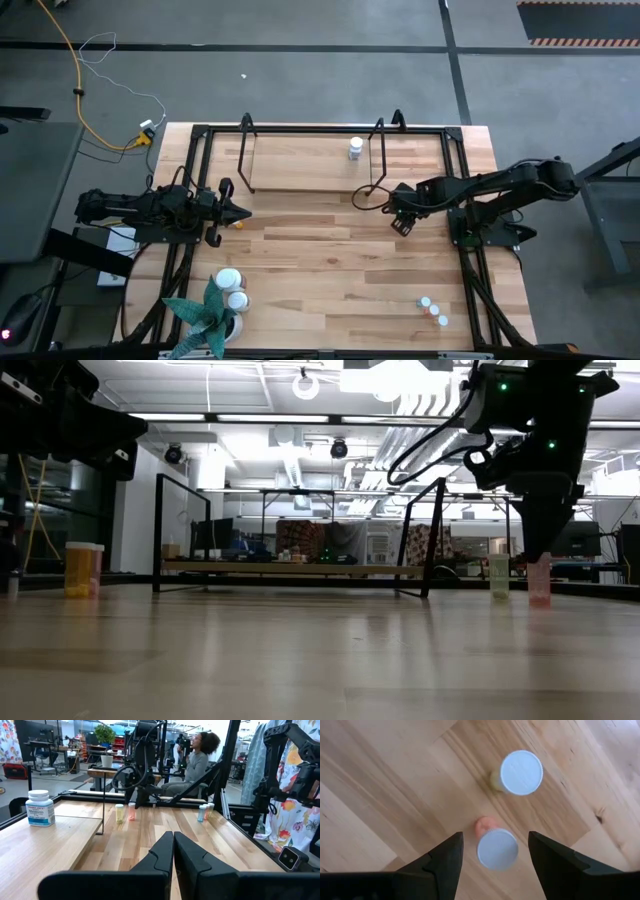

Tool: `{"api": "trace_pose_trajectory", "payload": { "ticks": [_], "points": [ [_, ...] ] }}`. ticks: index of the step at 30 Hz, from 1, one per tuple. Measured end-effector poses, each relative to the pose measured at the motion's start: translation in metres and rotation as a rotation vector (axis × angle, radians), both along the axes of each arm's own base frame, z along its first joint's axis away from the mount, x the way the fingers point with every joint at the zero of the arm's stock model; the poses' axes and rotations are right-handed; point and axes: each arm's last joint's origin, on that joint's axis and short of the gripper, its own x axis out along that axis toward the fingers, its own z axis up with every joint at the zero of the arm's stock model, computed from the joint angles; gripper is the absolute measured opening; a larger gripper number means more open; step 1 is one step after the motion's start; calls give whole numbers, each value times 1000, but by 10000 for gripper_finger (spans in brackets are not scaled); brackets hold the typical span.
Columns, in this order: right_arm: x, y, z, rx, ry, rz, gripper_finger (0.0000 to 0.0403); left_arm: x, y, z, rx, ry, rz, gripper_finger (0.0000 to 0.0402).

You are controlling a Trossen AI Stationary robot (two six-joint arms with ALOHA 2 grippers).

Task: Pick and place medicine bottles onto shelf by color
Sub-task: Put the top right pink pill bottle on the shelf

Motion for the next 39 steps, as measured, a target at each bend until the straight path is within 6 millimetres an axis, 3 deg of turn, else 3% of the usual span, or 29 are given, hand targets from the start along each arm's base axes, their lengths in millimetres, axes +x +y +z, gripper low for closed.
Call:
{"api": "trace_pose_trajectory", "payload": {
  "ticks": [8,24,39],
  "points": [
    [0,0,0,14,-3,-16,211,0,0,0,0,0,0,3],
    [0,0,0,7,-2,-17,135,0,0,0,0,0,0,3],
    [0,0,0,7,-2,-17,121,0,0,0,0,0,0,3]
  ]
}}
